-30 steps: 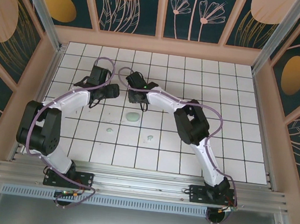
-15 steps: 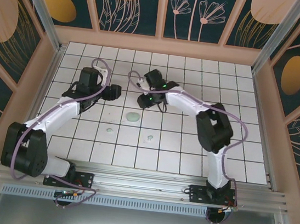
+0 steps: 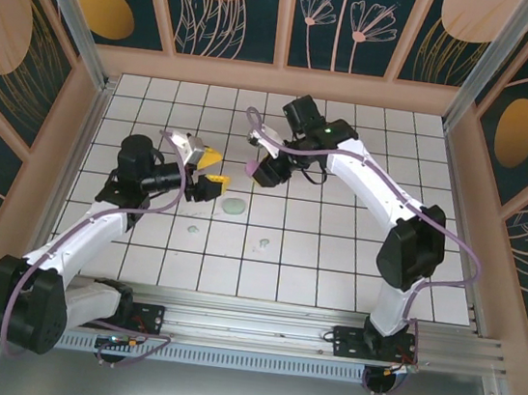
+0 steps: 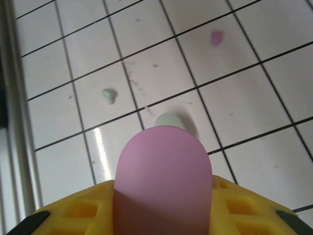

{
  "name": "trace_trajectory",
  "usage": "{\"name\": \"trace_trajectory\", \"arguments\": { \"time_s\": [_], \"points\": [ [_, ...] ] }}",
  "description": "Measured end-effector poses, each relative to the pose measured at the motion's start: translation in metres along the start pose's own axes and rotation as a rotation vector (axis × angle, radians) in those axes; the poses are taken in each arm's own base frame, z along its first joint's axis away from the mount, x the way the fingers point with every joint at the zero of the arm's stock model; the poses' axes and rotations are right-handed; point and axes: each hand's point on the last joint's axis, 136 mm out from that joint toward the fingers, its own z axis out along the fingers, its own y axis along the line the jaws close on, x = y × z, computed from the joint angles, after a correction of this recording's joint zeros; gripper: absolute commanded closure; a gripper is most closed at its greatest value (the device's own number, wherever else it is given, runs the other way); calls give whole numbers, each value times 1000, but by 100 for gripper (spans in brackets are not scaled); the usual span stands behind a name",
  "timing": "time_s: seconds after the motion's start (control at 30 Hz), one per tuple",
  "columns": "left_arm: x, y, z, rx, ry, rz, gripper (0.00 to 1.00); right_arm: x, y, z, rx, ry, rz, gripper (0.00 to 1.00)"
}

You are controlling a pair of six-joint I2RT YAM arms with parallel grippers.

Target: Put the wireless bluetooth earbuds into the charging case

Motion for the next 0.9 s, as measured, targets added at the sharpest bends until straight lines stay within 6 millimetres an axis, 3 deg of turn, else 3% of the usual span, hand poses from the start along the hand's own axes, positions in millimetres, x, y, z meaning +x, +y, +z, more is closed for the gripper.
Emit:
{"name": "trace_trajectory", "arguments": {
  "time_s": [0.27, 0.4, 0.7, 0.9],
  "points": [
    [11, -23, 18, 149, 55, 77, 32, -6, 29, -28, -58, -39, -101, 88],
    [8, -28, 27, 199, 73, 107, 34, -8, 39, -39, -74, -58, -131, 88],
    [5, -33, 48, 306, 113, 119, 42, -9, 50, -40, -110, -63, -152, 88],
    [9, -35, 51, 334, 129, 115, 45, -9, 54, -39, -124, -61, -156, 88]
  ]
}}
